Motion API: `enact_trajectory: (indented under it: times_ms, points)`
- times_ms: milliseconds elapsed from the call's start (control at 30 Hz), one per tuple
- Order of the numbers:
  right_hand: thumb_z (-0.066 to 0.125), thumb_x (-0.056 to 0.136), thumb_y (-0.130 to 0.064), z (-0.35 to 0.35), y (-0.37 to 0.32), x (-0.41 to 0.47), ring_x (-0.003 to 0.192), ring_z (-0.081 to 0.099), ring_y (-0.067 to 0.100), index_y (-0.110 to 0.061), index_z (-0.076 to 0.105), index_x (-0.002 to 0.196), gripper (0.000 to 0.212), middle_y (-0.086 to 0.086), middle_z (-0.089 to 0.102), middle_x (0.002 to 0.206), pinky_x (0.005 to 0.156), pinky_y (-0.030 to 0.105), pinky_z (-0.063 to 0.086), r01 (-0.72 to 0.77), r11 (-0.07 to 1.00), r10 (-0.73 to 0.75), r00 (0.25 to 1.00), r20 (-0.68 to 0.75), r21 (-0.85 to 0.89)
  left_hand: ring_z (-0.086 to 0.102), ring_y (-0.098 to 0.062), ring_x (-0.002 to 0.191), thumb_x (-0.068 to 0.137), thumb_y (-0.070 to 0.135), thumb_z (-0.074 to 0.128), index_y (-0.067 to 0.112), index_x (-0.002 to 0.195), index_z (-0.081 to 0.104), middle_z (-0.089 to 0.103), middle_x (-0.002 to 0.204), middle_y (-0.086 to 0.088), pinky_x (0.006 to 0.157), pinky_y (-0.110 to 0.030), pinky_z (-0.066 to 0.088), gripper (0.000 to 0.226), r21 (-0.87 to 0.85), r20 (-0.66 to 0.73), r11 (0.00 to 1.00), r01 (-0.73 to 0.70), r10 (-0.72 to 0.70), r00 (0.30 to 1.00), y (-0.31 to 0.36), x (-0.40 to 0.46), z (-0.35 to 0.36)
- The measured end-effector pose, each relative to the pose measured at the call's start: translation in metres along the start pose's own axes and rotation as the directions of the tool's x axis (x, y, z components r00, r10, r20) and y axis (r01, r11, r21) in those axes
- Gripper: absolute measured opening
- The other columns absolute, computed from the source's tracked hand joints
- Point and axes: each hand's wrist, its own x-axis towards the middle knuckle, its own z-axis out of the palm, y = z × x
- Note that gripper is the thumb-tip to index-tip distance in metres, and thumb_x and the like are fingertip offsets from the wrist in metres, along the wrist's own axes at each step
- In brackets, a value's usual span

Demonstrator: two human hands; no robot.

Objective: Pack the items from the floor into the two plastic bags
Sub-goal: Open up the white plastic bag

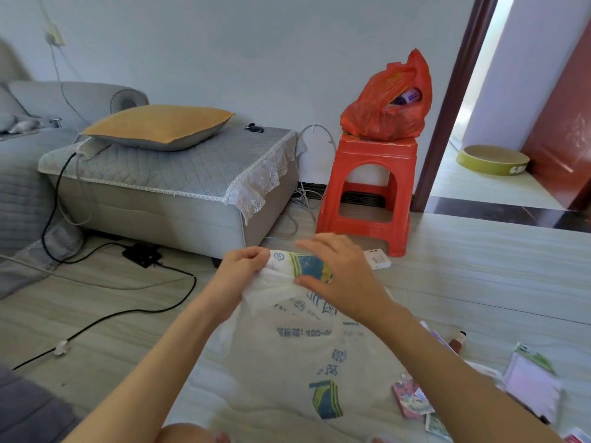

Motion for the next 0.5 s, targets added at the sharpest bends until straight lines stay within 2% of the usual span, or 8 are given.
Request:
enact_trajectory:
  times_ms: [67, 133, 267, 300, 333, 367, 433, 500]
  points:
    - [0.055, 0.075, -0.044, 0.008, -0.003, 0.003, 0.091, 0.061, 0.019, -0.021, 0.069, 0.104, 0.040, -0.003, 0.067, 0.099, 0.077, 0.030, 0.046, 0.107, 0.994, -0.107, 0.994, -0.002, -0.027, 0.051, -0.014, 0.060, 0.094, 0.009, 0.045, 0.004, 0.077, 0.059, 0.056, 0.067, -0.006, 0.055, -0.021, 0.043, 0.022, -0.129, 0.073, 0.991, 0.043, -0.034, 0.997, 0.004, -0.002, -0.001]
    - [0.059, 0.077, -0.033, 0.012, -0.005, 0.005, 0.081, 0.059, 0.015, -0.017, 0.073, 0.093, 0.026, -0.001, 0.070, 0.088, 0.073, 0.022, 0.042, 0.091, 0.995, -0.090, 0.996, -0.024, 0.039, 0.053, -0.015, 0.062, 0.094, 0.010, 0.044, 0.003, 0.081, 0.059, 0.058, 0.070, -0.007, 0.058, -0.022, 0.044, 0.022, -0.192, 0.128, 0.979, 0.064, -0.040, 0.991, 0.006, -0.004, -0.003]
    - [0.062, 0.085, -0.010, 0.007, -0.012, 0.007, 0.075, 0.053, 0.012, -0.007, 0.071, 0.084, 0.010, 0.004, 0.065, 0.080, 0.068, 0.016, 0.041, -0.248, 0.911, 0.223, 0.968, 0.114, 0.329, 0.060, -0.014, 0.063, 0.093, 0.009, 0.046, 0.009, 0.082, 0.064, 0.066, 0.072, -0.004, 0.058, -0.020, 0.050, 0.021, -0.166, 0.196, 0.986, 0.018, 0.015, 0.981, 0.002, -0.007, -0.008]
    - [0.059, 0.087, -0.010, 0.005, -0.010, 0.007, 0.073, 0.052, 0.012, -0.009, 0.068, 0.082, 0.011, 0.003, 0.062, 0.078, 0.064, 0.013, 0.039, -0.343, 0.861, 0.311, 0.939, 0.146, 0.377, 0.061, -0.014, 0.069, 0.092, 0.007, 0.049, 0.012, 0.087, 0.065, 0.066, 0.078, -0.003, 0.063, -0.021, 0.051, 0.018, -0.077, 0.180, 0.996, -0.038, 0.051, 0.982, -0.001, -0.006, -0.007]
    - [0.057, 0.088, -0.010, 0.005, -0.008, 0.007, 0.072, 0.052, 0.012, -0.011, 0.065, 0.080, 0.012, 0.002, 0.060, 0.076, 0.061, 0.012, 0.038, -0.422, 0.804, 0.391, 0.906, 0.162, 0.420, 0.060, -0.015, 0.075, 0.090, 0.007, 0.053, 0.016, 0.091, 0.065, 0.066, 0.085, -0.002, 0.068, -0.023, 0.050, 0.015, 0.096, 0.144, 0.988, -0.119, 0.104, 0.984, -0.004, -0.003, -0.008]
    - [0.055, 0.089, -0.011, 0.005, -0.005, 0.008, 0.072, 0.053, 0.013, -0.013, 0.061, 0.079, 0.013, 0.002, 0.060, 0.076, 0.060, 0.014, 0.038, -0.485, 0.742, 0.464, 0.870, 0.169, 0.463, 0.059, -0.016, 0.081, 0.088, 0.007, 0.057, 0.019, 0.093, 0.064, 0.064, 0.089, 0.001, 0.074, -0.025, 0.049, 0.015, 0.320, 0.097, 0.926, -0.200, 0.178, 0.979, -0.009, 0.002, -0.009]
    - [0.053, 0.090, -0.011, 0.005, 0.000, 0.009, 0.072, 0.054, 0.013, -0.013, 0.059, 0.080, 0.012, 0.004, 0.061, 0.080, 0.062, 0.019, 0.041, -0.563, 0.633, 0.573, 0.802, 0.167, 0.531, 0.056, -0.022, 0.088, 0.083, 0.005, 0.061, 0.021, 0.096, 0.062, 0.055, 0.090, 0.007, 0.085, -0.034, 0.047, 0.021, 0.661, 0.005, 0.705, -0.257, 0.339, 0.941, -0.017, 0.009, -0.010]
    - [0.053, 0.090, -0.011, 0.004, 0.000, 0.010, 0.070, 0.053, 0.009, -0.011, 0.059, 0.084, 0.008, 0.003, 0.060, 0.082, 0.061, 0.018, 0.042, -0.590, 0.590, 0.625, 0.766, 0.151, 0.551, 0.053, -0.027, 0.088, 0.080, 0.000, 0.058, 0.018, 0.095, 0.063, 0.048, 0.086, 0.007, 0.085, -0.045, 0.046, 0.025, 0.772, -0.044, 0.570, -0.281, 0.489, 0.871, -0.019, 0.012, -0.012]
